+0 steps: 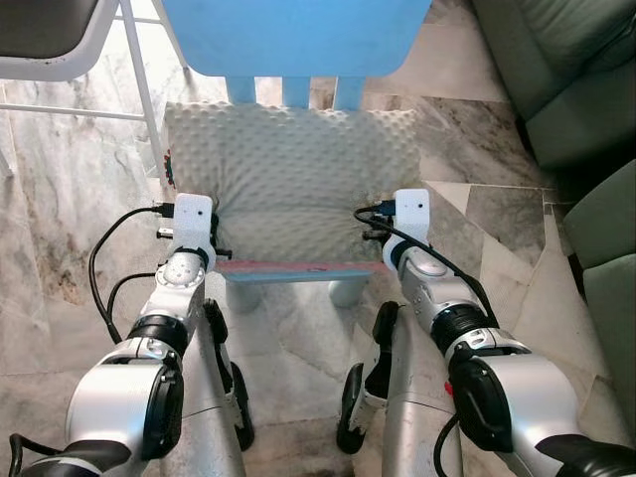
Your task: Move the pillow to the sofa
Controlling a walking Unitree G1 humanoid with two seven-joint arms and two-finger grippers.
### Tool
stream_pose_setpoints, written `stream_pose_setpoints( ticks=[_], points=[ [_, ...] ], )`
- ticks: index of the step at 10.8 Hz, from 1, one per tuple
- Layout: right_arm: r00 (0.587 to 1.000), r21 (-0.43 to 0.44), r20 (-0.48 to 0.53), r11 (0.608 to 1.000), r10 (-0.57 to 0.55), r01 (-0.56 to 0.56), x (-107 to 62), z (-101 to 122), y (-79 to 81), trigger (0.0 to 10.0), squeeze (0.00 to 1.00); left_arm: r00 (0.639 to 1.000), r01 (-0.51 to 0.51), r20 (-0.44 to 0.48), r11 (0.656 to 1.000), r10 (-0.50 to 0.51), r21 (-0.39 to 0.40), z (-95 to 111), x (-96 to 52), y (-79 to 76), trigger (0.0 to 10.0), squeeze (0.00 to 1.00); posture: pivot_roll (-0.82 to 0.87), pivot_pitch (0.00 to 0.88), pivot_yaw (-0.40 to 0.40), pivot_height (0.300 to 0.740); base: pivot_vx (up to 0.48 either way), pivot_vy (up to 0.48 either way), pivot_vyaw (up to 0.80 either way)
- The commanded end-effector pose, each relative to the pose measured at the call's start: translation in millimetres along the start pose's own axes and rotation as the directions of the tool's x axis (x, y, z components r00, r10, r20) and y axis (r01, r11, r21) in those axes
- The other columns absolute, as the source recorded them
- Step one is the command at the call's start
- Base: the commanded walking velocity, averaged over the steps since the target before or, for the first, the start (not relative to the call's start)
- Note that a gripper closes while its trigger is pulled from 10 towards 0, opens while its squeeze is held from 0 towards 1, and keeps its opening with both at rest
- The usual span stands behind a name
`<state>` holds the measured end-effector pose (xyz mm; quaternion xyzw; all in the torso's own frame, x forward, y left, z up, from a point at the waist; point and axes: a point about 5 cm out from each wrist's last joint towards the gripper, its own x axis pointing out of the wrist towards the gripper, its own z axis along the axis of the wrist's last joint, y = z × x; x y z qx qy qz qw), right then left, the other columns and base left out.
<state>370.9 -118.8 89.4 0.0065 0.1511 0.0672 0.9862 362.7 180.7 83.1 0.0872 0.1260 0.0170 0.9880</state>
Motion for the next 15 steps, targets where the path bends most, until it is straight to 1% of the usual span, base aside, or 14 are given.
stream_pose_setpoints(
  ticks=[1,3,4,5,6,7,8,9,10,11,12,13,14,15],
  points=[
    [0.996,-0.028,-0.086,1.0,-0.002,-0.001,-4.1,-22.5,0.9,0.0,0.0,0.995,0.03,-0.095,1.0,-0.03,-0.003,-21.3,-5.0,-4.4,0.0,0.0,0.02,0.336,-0.104,0.53,0.0,0.0,0.0],
    [0.999,-0.084,-0.041,0.996,0.018,-0.021,-1.7,-11.8,3.2,0.0,0.0,0.999,-0.005,-0.033,0.999,0.004,-0.038,-6.3,-0.9,6.9,0.0,0.0,0.04,0.223,-0.098,0.53,0.0,0.0,0.0],
    [1.0,-0.108,0.004,0.994,0.02,-0.019,-1.0,-4.3,1.3,0.0,0.0,1.0,-0.01,0.026,0.999,0.011,-0.052,2.5,-0.1,12.5,0.0,0.0,0.04,0.177,-0.092,0.53,0.0,0.0,0.0],
    [0.998,-0.125,0.066,0.992,0.012,-0.003,-2.7,0.3,-4.9,0.0,0.0,0.995,-0.03,0.091,0.997,0.037,-0.072,6.9,-2.6,20.9,0.0,0.0,0.04,0.125,-0.083,0.53,0.0,0.0,0.0],
    [0.995,-0.135,0.101,0.991,0.007,0.007,-5.5,-0.5,-10.9,0.0,0.0,0.988,-0.051,0.14,0.996,0.061,-0.069,8.8,-5.8,26.3,0.0,0.0,0.04,0.075,-0.074,0.53,0.0,0.0,0.0],
    [0.987,-0.153,0.161,0.988,-0.002,0.027,-11.6,-2.9,-19.4,0.0,0.0,0.978,-0.056,0.198,0.995,0.072,-0.084,8.2,-12.8,26.8,0.0,0.0,0.03,0.038,-0.067,0.53,0.0,0.0,0.0],
    [0.98,-0.158,0.198,0.987,-0.006,0.038,-17.6,-7.0,-25.1,0.0,0.0,0.969,-0.058,0.237,0.995,0.076,-0.081,4.8,-21.2,23.9,0.0,0.0,0.03,0.011,-0.062,0.53,0.0,0.0,0.0],
    [0.966,-0.154,0.259,0.986,-0.017,0.059,-30.8,-14.3,-33.2,0.0,0.0,0.963,-0.039,0.262,0.997,0.056,-0.071,-4.7,-38.7,12.8,0.0,0.0,0.03,0.0,-0.055,0.53,0.0,0.0,0.0],
    [0.946,-0.166,0.323,0.982,-0.032,0.09,-48.1,-19.3,-38.0,0.0,0.0,0.957,-0.023,0.286,0.998,0.037,-0.052,-8.9,-56.5,1.4,0.0,0.0,0.05,0.0,-0.051,0.53,0.0,0.0,0.0],
    [0.934,-0.163,0.354,0.98,-0.05,0.114,-61.8,-24.1,-40.0,0.0,0.0,0.952,-0.011,0.305,0.998,0.027,-0.056,-8.8,-69.3,-5.6,0.0,0.0,0.06,0.0,-0.051,0.53,0.0,0.0,0.0],
    [0.922,-0.178,0.383,0.975,-0.058,0.136,-77.3,-26.5,-40.3,0.0,0.0,0.931,-0.004,0.364,0.999,0.016,-0.032,-3.7,-84.1,-11.4,0.0,0.0,0.06,0.0,-0.051,0.53,0.0,0.0,0.0],
    [0.92,-0.184,0.385,0.971,-0.072,0.152,-87.6,-29.6,-40.9,0.0,0.0,0.923,-0.01,0.384,1.0,0.003,0.018,-4.5,-95.7,-13.0,0.0,0.0,0.05,0.0,-0.046,0.53,0.0,0.0,0.0],
    [0.921,-0.174,0.379,0.972,-0.085,0.161,-99.2,-30.4,-43.9,0.0,0.0,0.935,-0.013,0.354,0.999,-0.004,0.046,-8.9,-106.7,-12.7,1.1,0.0,0.05,0.0,-0.04,0.53,0.0,0.0,0.0],
    [0.924,-0.164,0.371,0.972,-0.095,0.165,-105.8,-31.3,-46.8,4.4,0.0,0.941,-0.005,0.338,0.999,-0.011,0.048,-11.0,-111.4,-11.2,7.4,0.0,0.04,0.0,-0.038,0.53,0.0,0.0,0.0]
  ],
)
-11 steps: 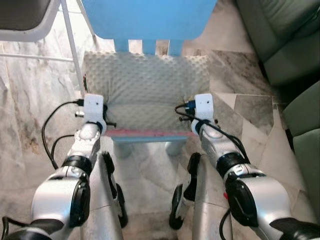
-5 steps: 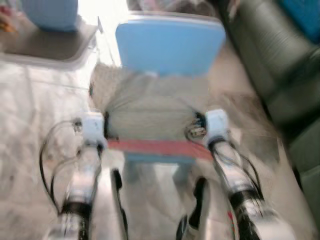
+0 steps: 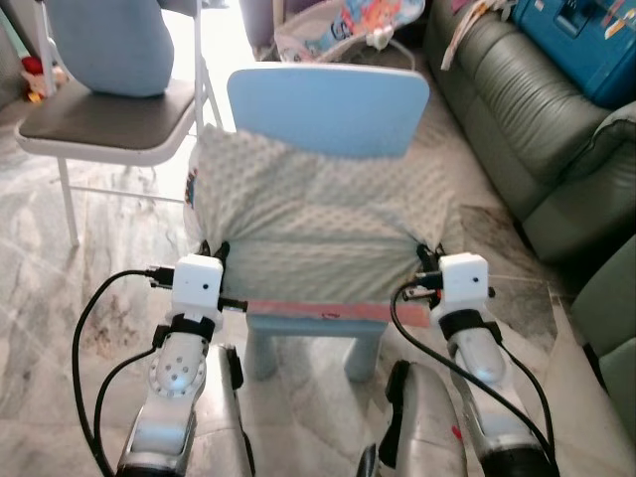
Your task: Move the pillow to the sofa
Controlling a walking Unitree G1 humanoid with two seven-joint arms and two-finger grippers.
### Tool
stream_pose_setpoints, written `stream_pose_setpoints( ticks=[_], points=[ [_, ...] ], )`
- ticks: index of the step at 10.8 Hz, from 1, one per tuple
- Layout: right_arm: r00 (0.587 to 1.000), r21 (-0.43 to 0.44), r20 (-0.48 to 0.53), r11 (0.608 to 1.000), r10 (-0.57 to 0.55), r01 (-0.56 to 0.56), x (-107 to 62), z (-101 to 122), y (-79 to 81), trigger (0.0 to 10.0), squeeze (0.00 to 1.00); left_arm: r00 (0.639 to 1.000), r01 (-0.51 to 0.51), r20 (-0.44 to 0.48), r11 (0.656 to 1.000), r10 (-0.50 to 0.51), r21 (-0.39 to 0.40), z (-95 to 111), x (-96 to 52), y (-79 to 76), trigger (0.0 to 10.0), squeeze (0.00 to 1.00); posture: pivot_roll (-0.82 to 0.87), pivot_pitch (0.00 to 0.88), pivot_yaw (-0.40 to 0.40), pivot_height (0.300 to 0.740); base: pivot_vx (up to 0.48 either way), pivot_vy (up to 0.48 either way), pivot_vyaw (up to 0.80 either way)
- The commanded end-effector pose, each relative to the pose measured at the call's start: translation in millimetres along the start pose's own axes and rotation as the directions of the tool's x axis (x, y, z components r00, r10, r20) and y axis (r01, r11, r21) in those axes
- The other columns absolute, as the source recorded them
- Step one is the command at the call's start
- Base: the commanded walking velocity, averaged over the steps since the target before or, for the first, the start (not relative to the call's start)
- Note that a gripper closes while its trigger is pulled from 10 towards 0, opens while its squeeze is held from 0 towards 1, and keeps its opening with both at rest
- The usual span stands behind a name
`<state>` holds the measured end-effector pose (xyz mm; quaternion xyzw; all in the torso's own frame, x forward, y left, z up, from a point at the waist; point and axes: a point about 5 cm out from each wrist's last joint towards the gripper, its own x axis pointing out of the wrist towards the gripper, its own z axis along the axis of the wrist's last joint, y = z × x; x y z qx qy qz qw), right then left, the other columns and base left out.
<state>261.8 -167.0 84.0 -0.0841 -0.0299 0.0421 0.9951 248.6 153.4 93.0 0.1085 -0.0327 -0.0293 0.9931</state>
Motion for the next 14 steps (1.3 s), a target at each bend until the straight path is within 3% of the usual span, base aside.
stream_pose_setpoints(
  ticks=[1,3,6,10,14],
  points=[
    [0.998,0.003,0.005,0.998,-0.062,0.062,-5.1,4.5,-16.8,10.0,0.0,0.998,-0.062,-0.024,0.998,0.062,0.001,0.1,-3.8,15.9,10.0,0.0,0.03,0.0,-0.034,0.53,0.0,0.0,0.0],
    [0.998,0.017,-0.007,0.998,-0.06,0.06,-18.5,5.0,-16.4,10.0,0.0,0.998,-0.043,-0.038,0.999,0.044,0.021,-1.3,-11.9,18.4,10.0,0.0,0.02,0.0,-0.029,0.54,0.0,0.0,0.0],
    [0.996,0.03,-0.063,0.997,-0.067,0.069,-32.0,4.8,-10.6,10.0,0.0,0.999,0.002,-0.048,0.999,-0.001,0.034,4.2,-10.9,13.5,10.0,0.0,0.0,0.0,-0.023,0.582,0.0,0.0,0.0],
    [0.994,0.049,-0.085,0.996,-0.067,0.071,-27.3,7.2,-12.8,10.0,0.0,0.999,0.013,-0.052,0.999,-0.011,0.035,6.7,-5.1,7.6,10.0,0.0,0.0,0.0,-0.029,0.653,0.0,0.0,0.0],
    [0.994,0.06,-0.099,0.997,-0.048,0.054,-22.1,7.6,-10.7,10.0,0.0,0.997,0.026,-0.067,0.999,-0.024,0.029,3.5,-3.6,2.9,10.0,0.0,0.0,0.0,-0.035,0.681,0.0,0.0,0.0]
  ],
)
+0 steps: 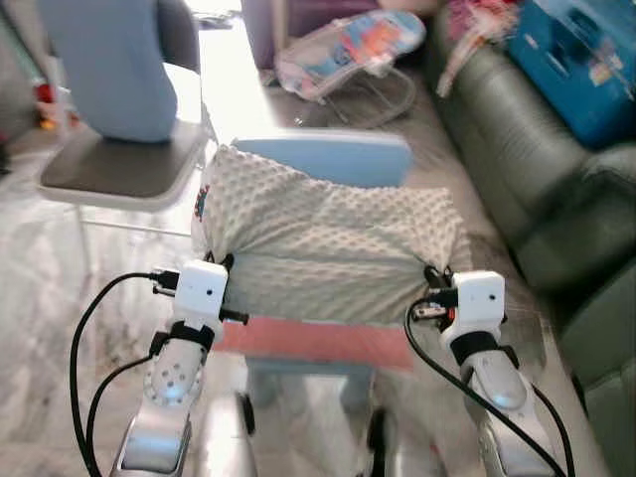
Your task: Move the pillow to the sofa
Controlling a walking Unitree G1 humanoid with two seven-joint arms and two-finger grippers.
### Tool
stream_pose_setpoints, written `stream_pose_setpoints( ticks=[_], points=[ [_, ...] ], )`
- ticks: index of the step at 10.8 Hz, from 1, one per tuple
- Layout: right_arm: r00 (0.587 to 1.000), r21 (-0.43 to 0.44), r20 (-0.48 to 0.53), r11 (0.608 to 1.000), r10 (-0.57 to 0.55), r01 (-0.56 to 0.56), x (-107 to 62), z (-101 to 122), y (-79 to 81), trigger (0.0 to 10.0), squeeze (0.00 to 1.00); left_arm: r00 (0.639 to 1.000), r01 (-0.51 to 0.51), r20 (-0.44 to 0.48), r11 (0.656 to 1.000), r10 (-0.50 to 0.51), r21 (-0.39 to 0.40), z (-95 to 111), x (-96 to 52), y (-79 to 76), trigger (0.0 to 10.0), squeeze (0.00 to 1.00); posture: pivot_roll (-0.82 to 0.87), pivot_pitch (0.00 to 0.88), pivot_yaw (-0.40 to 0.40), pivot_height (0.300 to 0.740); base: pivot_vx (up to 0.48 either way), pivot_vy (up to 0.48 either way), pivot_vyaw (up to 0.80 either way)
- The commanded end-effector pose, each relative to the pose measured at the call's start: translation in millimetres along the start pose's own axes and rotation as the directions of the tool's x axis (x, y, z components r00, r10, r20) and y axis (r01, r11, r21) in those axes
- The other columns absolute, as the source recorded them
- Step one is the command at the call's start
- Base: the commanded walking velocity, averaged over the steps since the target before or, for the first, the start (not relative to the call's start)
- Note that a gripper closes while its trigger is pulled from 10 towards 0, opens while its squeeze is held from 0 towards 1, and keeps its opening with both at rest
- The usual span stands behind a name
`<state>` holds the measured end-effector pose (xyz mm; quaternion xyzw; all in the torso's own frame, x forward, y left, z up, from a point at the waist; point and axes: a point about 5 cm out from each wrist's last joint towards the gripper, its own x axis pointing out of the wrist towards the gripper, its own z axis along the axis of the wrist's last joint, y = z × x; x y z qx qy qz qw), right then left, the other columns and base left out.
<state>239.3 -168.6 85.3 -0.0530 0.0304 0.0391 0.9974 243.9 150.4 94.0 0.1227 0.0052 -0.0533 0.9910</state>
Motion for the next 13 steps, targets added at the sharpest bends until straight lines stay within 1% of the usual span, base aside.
stream_pose_setpoints(
  ticks=[1,3,4,5,6,7,9,11,13],
  points=[
    [0.998,-0.001,0.02,0.999,-0.053,0.053,0.6,6.1,-9.9,10.0,0.0,1.0,-0.026,0.004,1.0,0.026,0.001,1.4,1.0,4.2,10.0,0.0,0.0,0.0,-0.036,0.7,0.0,0.0,0.0],
    [0.998,-0.001,0.021,0.998,-0.06,0.06,1.0,6.5,-11.0,10.0,0.0,1.0,-0.012,-0.02,1.0,0.012,0.011,-1.9,2.2,-1.8,10.0,0.0,0.0,0.0,-0.036,0.733,0.0,0.0,0.0],
    [0.998,-0.002,0.025,0.998,-0.063,0.064,2.0,8.2,-11.6,10.0,0.0,1.0,0.006,-0.023,1.0,-0.006,0.007,-2.3,2.5,-5.2,10.0,0.0,-0.01,0.0,-0.037,0.74,0.0,0.0,0.0],
    [0.997,-0.003,0.026,0.998,-0.066,0.066,2.5,8.5,-12.5,10.0,0.0,1.0,0.001,-0.03,1.0,-0.001,0.013,-4.0,2.9,-4.7,10.0,0.0,-0.01,0.0,-0.037,0.74,0.0,0.0,0.0],
    [0.998,-0.01,0.021,0.998,-0.065,0.065,2.5,7.7,-13.1,10.0,0.0,0.994,0.093,-0.052,0.992,-0.097,-0.08,-6.9,0.9,-9.5,10.0,0.0,-0.02,0.0,-0.036,0.74,0.0,0.0,0.0],
    [0.998,-0.012,0.021,0.998,-0.066,0.067,2.8,7.5,-13.8,10.0,0.0,0.996,0.074,-0.043,0.995,-0.077,-0.062,-5.4,2.3,-10.4,10.0,0.0,-0.02,0.0,-0.038,0.74,0.0,0.0,0.0],
    [0.998,-0.021,0.019,0.998,-0.059,0.059,3.5,7.5,-14.0,10.0,0.0,0.997,0.075,-0.028,0.997,-0.076,-0.035,-3.6,4.7,-16.3,10.0,0.0,-0.02,0.0,-0.044,0.74,0.0,0.0,0.0],
    [0.998,-0.011,0.027,0.998,-0.057,0.058,5.5,9.3,-14.3,10.0,0.0,0.996,0.076,-0.034,0.996,-0.078,-0.048,-4.3,6.1,-14.3,10.0,0.0,-0.02,0.0,-0.047,0.74,0.0,0.0,0.0],
    [0.998,0.002,0.02,0.998,-0.062,0.062,6.1,8.3,-14.0,10.0,0.0,0.996,0.079,-0.032,0.996,-0.081,-0.049,-4.1,6.7,-15.4,10.0,0.0,-0.02,0.0,-0.047,0.74,0.0,0.0,0.0]
  ],
)
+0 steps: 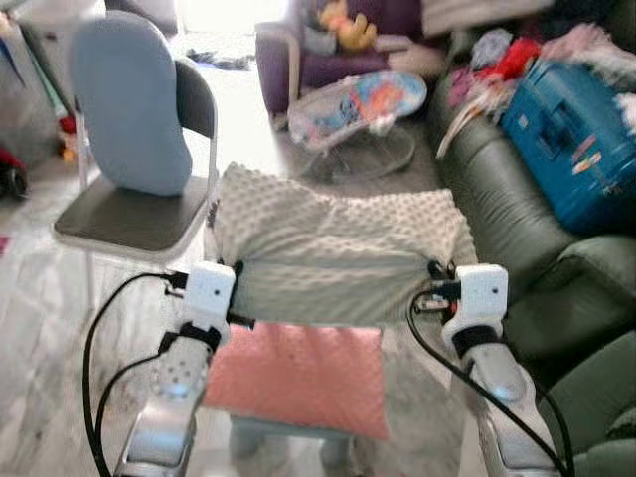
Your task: Move the pillow to the sofa
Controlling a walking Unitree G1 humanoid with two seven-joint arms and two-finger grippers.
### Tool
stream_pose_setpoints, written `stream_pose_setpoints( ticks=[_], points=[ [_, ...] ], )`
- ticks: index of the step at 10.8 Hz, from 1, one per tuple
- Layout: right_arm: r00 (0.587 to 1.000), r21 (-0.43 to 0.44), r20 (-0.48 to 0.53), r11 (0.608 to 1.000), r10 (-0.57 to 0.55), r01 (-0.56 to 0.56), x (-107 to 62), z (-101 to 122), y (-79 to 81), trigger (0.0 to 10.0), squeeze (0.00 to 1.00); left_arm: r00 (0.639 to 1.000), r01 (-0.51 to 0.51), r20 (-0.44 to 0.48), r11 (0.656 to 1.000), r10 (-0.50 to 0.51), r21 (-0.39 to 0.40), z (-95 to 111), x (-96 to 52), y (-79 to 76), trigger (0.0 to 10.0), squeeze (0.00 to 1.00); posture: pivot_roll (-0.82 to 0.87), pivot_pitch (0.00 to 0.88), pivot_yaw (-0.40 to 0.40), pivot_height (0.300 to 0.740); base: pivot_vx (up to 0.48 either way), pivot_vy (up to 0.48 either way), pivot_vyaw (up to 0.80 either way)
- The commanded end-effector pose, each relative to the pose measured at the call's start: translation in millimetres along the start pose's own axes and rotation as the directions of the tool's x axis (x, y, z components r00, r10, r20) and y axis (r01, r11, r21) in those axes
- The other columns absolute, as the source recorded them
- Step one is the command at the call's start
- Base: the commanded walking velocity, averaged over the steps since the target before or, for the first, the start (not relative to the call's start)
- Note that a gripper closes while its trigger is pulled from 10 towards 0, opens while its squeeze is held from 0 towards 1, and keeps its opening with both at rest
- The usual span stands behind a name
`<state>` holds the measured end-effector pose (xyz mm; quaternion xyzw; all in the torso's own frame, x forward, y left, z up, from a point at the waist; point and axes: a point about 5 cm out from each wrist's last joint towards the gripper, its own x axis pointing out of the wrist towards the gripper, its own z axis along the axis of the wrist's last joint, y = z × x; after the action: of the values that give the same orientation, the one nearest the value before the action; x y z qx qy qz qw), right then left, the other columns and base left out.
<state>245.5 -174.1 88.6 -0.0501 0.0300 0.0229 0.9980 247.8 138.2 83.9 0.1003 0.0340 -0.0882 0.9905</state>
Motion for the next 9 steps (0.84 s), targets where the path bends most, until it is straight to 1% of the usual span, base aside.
stream_pose_setpoints(
  ticks=[1,2,9],
  points=[
    [0.999,-0.006,0.014,1.0,-0.031,0.031,0.1,4.4,-7.6,10.0,0.0,1.0,0.008,0.01,1.0,-0.008,0.0,2.6,0.7,-3.0,10.0,0.0,-0.02,0.0,-0.045,0.74,0.0,0.0,0.0],
    [0.999,-0.005,0.011,1.0,-0.031,0.031,-0.5,3.9,-7.1,10.0,0.0,1.0,0.007,0.007,1.0,-0.007,0.0,2.4,0.3,-2.5,10.0,0.0,-0.03,0.0,-0.044,0.74,0.0,0.0,0.0],
    [0.999,0.013,-0.019,0.999,-0.029,0.03,-5.3,-1.6,-4.7,10.0,0.0,1.0,-0.001,-0.017,1.0,0.001,-0.001,0.4,-1.9,2.8,10.0,0.0,-0.03,0.0,-0.036,0.74,-0.261,0.0,0.0]
  ],
)
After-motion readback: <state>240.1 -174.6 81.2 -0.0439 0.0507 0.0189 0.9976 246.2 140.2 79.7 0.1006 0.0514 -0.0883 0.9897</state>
